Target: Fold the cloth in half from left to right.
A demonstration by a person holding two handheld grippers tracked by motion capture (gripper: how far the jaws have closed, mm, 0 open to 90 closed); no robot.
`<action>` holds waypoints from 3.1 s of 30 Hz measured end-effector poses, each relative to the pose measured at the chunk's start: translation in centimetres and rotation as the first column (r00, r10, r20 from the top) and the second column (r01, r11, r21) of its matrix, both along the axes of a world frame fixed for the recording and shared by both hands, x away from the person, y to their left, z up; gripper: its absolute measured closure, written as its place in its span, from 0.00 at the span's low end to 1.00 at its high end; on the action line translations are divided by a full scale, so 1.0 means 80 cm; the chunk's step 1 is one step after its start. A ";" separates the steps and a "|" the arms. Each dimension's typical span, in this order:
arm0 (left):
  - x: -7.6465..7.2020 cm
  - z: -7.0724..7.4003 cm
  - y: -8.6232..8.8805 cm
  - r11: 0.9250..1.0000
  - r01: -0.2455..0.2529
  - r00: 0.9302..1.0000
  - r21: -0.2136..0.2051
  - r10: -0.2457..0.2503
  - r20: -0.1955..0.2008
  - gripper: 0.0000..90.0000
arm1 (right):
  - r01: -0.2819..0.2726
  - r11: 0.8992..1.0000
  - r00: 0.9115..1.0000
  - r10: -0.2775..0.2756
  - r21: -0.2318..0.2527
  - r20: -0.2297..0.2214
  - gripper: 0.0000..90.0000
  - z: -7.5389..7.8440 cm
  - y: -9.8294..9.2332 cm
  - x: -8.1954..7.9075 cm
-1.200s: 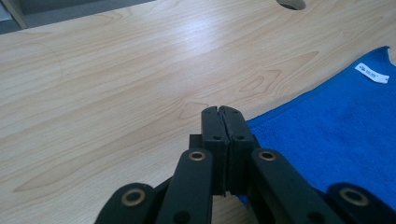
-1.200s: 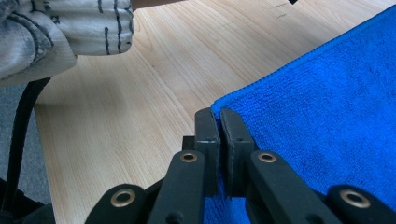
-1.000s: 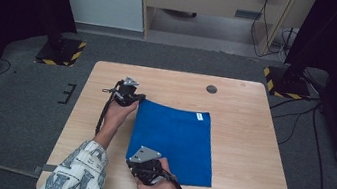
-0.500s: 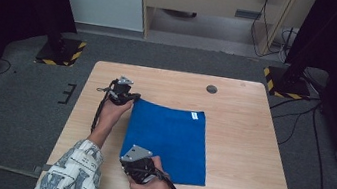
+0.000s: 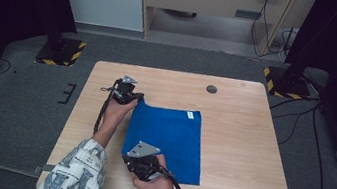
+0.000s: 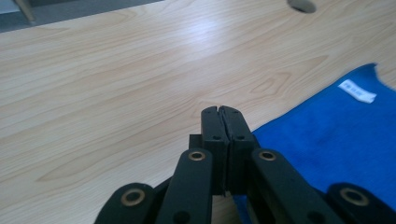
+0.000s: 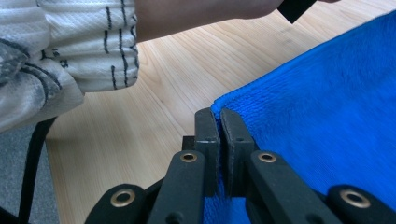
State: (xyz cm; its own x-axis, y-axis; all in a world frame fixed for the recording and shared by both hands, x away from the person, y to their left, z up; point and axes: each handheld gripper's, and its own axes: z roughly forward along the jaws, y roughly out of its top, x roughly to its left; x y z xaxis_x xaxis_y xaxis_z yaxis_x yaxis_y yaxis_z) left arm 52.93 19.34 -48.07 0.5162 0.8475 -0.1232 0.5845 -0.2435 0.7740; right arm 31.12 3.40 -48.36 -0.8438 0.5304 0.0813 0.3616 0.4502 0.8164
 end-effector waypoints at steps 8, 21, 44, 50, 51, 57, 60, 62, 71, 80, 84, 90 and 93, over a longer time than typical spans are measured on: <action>0.005 0.000 -0.046 1.000 0.007 1.000 -0.015 -0.007 -0.004 0.98 | 0.044 0.999 0.999 -0.044 -0.002 0.000 0.97 -0.003 -0.053 -0.006; 0.011 0.000 -0.127 0.998 0.055 0.998 0.004 -0.055 0.007 0.98 | 0.116 0.993 0.993 -0.116 -0.001 -0.023 0.97 -0.004 -0.127 -0.009; 0.018 -0.016 -0.210 0.992 0.117 0.993 0.050 -0.115 -0.033 0.98 | 0.174 0.985 0.981 -0.174 -0.011 -0.090 0.96 -0.013 -0.194 -0.010; 0.018 -0.018 -0.220 0.991 0.123 0.992 0.055 -0.121 -0.031 0.98 | 0.189 0.982 0.976 -0.188 0.001 -0.110 0.96 -0.015 -0.204 -0.009; 0.018 -0.019 -0.223 0.991 0.121 0.992 0.053 -0.119 -0.033 0.98 | 0.190 0.982 0.976 -0.189 -0.001 -0.104 0.96 -0.014 -0.207 -0.010; 0.020 -0.020 -0.231 0.990 0.124 0.992 0.065 -0.122 -0.037 0.98 | 0.210 0.978 0.970 -0.208 0.004 -0.124 0.95 -0.017 -0.224 -0.009; 0.021 -0.021 -0.234 0.990 0.124 0.992 0.066 -0.121 -0.041 0.98 | 0.212 0.977 0.968 -0.210 0.004 -0.137 0.94 -0.022 -0.228 -0.008; 0.020 -0.023 -0.237 0.989 0.129 0.991 0.067 -0.126 -0.045 0.98 | 0.209 0.978 0.968 -0.207 -0.002 -0.142 0.93 -0.024 -0.227 -0.008; 0.021 -0.027 -0.240 0.992 0.120 0.992 0.039 -0.118 -0.052 0.84 | 0.257 0.966 0.954 -0.256 -0.014 -0.159 0.80 -0.025 -0.243 -0.006; 0.020 -0.029 -0.244 0.989 0.143 0.988 0.038 -0.141 -0.059 0.88 | 0.280 0.960 0.938 -0.279 -0.027 -0.207 0.64 -0.030 -0.254 -0.004; 0.018 -0.030 -0.247 0.988 0.152 0.987 0.036 -0.150 -0.061 0.90 | 0.262 0.964 0.945 -0.264 -0.040 -0.195 0.75 -0.030 -0.250 -0.006; 0.017 -0.030 -0.250 0.987 0.159 0.986 0.028 -0.158 -0.058 0.92 | 0.252 0.967 0.947 -0.256 -0.046 -0.194 0.94 -0.029 -0.251 -0.007; 0.017 -0.029 -0.250 0.989 0.146 0.988 0.026 -0.145 -0.051 0.87 | 0.264 0.963 0.944 -0.270 -0.056 -0.190 0.92 -0.030 -0.254 -0.006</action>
State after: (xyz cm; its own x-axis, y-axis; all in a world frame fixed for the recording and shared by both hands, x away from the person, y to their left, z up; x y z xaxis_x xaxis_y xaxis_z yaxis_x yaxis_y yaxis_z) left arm 54.29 -0.65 -50.40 0.6282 0.7675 -0.1275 0.5780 -0.3507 0.7368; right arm 30.61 -16.95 -50.73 -0.6403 0.7388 0.2103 0.6219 0.3379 0.7064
